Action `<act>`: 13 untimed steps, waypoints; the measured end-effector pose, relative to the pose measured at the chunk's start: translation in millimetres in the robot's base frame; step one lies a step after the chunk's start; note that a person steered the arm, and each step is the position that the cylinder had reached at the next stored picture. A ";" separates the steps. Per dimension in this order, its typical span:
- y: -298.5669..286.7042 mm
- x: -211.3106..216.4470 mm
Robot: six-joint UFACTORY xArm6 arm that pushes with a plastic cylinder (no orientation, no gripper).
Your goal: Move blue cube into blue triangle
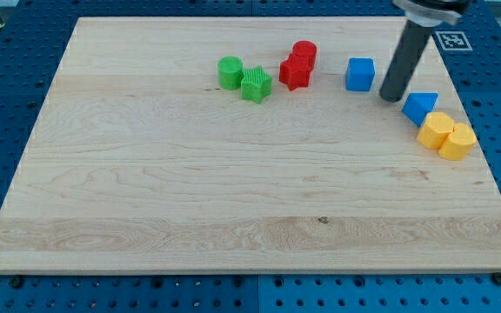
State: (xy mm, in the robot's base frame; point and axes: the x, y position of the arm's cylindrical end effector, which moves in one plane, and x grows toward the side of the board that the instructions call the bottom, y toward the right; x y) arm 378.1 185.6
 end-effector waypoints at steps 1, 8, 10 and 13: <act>-0.9 0.0; -18.8 35.3; -45.0 -29.6; -59.7 -78.4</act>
State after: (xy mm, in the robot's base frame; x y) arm 299.8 125.9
